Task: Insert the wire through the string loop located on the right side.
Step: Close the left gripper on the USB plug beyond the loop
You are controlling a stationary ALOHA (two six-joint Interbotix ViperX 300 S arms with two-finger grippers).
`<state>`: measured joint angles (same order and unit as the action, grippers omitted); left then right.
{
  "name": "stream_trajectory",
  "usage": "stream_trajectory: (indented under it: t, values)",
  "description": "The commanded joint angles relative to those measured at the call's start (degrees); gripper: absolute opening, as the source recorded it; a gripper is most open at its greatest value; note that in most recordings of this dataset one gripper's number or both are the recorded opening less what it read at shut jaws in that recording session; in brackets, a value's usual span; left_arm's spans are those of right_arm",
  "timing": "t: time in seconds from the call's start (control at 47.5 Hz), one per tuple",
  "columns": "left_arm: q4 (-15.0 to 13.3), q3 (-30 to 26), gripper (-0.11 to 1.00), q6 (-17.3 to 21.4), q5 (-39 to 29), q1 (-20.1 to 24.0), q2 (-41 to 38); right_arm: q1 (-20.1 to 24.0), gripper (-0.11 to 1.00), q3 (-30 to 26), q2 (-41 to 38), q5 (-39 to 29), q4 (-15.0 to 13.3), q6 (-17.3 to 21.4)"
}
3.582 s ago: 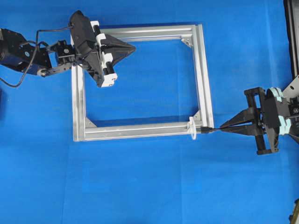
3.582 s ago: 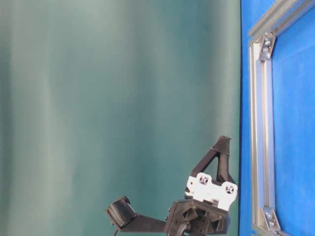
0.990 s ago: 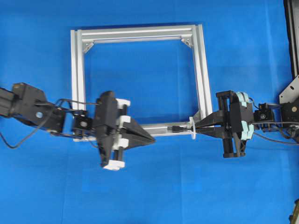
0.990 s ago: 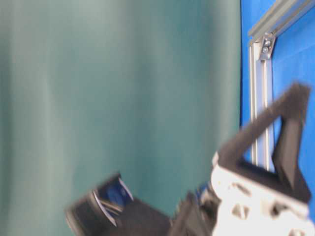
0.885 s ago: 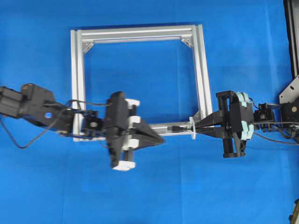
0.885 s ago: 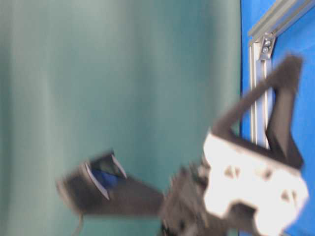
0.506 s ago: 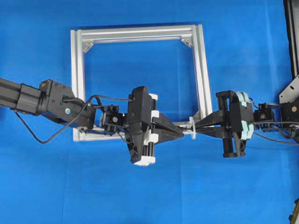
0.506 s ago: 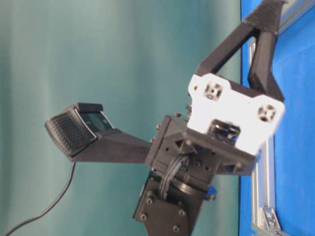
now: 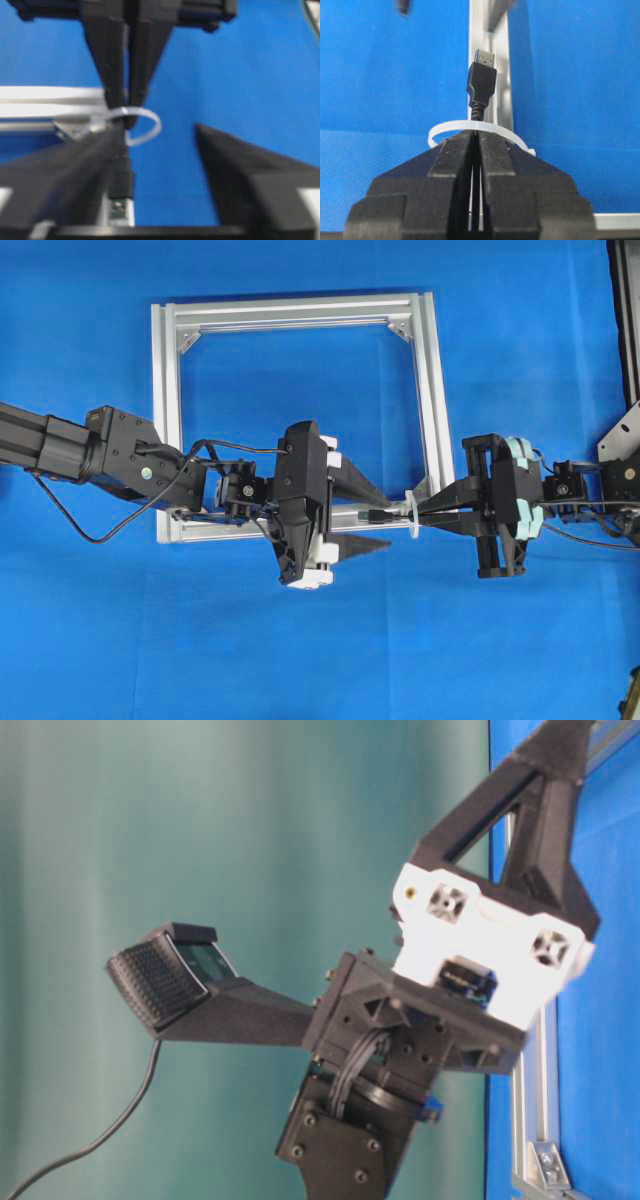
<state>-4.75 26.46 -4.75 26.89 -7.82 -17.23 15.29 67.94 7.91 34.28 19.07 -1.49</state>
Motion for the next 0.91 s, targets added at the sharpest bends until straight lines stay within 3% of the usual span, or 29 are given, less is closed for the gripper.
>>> stream_trajectory:
  t: [0.0, 0.063, 0.126, 0.885]
  values:
    - [0.09, -1.32, 0.7, 0.09, 0.26, 0.09, 0.88, -0.18, -0.03, -0.88, 0.35, 0.35, 0.09, 0.0]
    - [0.09, -1.41, 0.85, 0.09, 0.26, 0.18, 0.88, -0.18, -0.03, -0.88, 0.35, 0.35, 0.09, -0.09]
    - [0.09, -1.49, 0.92, 0.09, 0.26, 0.18, 0.79, -0.18, -0.03, -0.88, 0.35, 0.35, 0.09, 0.0]
    - [0.09, -2.81, 0.92, -0.44, 0.26, 1.41, -4.66, -0.18, -0.03, -0.7, 0.35, 0.26, 0.09, -0.09]
